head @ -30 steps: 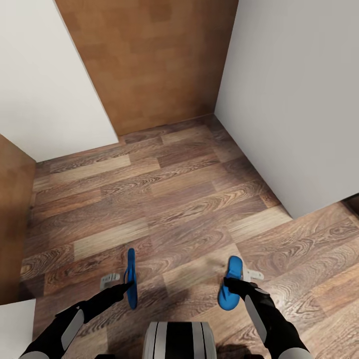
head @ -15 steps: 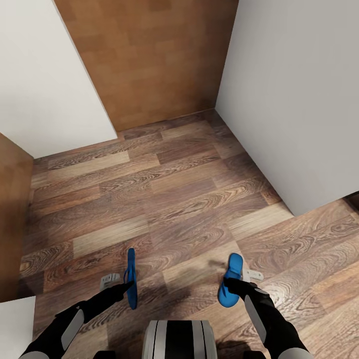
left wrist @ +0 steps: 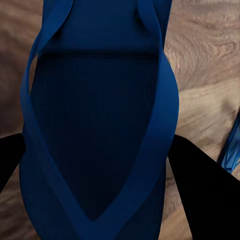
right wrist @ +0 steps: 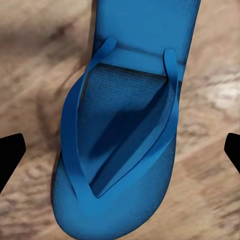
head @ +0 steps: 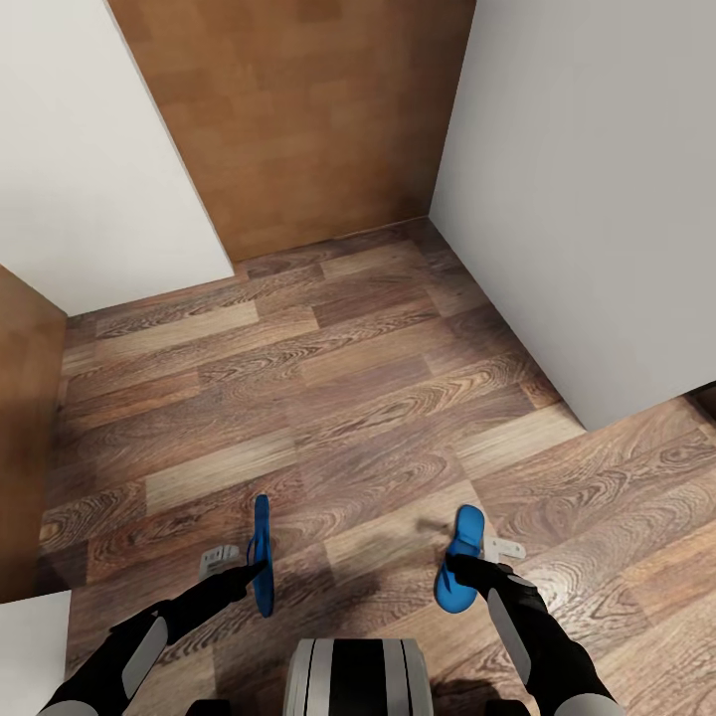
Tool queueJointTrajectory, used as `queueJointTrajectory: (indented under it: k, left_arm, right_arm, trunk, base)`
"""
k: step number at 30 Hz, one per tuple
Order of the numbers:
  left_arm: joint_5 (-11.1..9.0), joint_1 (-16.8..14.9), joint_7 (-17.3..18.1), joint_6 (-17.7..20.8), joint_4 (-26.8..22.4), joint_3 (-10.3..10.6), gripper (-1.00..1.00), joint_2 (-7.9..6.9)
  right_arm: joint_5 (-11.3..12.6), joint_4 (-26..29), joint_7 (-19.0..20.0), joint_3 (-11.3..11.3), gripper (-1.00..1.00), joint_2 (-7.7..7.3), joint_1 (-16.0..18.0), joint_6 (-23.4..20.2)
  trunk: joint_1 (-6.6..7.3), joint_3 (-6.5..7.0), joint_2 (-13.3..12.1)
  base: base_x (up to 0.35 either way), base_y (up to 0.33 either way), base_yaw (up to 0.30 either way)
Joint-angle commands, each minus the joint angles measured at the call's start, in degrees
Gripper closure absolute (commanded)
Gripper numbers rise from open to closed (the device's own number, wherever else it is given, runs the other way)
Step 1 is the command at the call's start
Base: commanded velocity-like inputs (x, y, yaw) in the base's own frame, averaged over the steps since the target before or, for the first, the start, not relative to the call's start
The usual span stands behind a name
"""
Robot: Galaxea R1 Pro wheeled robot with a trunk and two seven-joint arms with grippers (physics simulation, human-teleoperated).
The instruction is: In the bedroom, move the book from the bed onto either nightstand, and place the two sandals side by side next to the bed.
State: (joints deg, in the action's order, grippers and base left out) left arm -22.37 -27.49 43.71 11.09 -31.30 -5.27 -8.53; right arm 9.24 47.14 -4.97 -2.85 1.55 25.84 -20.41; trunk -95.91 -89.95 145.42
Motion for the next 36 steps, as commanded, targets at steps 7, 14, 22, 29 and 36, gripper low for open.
queueJointTrajectory:
  k: [7, 14, 22, 29, 36]
  left_arm:
    - [-0.49, -0.02, 0.24, 0.59, 0.01, -0.09, 1.0, 0.0]
    - [-0.49, -0.02, 0.24, 0.59, 0.01, -0.09, 1.0, 0.0]
    - [-0.49, -0.02, 0.24, 0.59, 0.01, -0.09, 1.0, 0.0]
    - [-0.49, -0.02, 0.29, 0.59, 0.01, -0.09, 1.0, -0.06]
    - [-0.49, -0.02, 0.3, 0.59, 0.01, -0.09, 1.0, -0.09]
  right_arm:
    - [0.61, 0.08, -0.3, -0.05, -1.0, 0.04, 0.0, -0.24]
    - [0.61, 0.1, -0.3, -0.05, -1.0, 0.08, 0.0, -0.24]
    - [0.61, 0.08, -0.34, -0.05, -1.0, 0.11, 0.0, -0.24]
    - [0.61, 0.06, -0.32, -0.05, -1.0, 0.12, 0.0, -0.24]
    - [0.53, 0.07, -0.37, -0.05, -1.0, 0.09, 0.0, -0.23]
  trunk:
    - [-0.07, -0.7, 0.05]
    - [-0.25, -2.25, 0.15]
    - [-0.3, -2.69, 0.17]
    - [-0.3, -2.69, 0.17]
    - [-0.3, -2.69, 0.17]
  base:
    - [0.0, 0.0, 0.0]
    - [0.0, 0.0, 0.0]
    - [0.0, 0.0, 0.0]
    - [0.0, 0.0, 0.0]
    - [0.047, 0.017, 0.0]
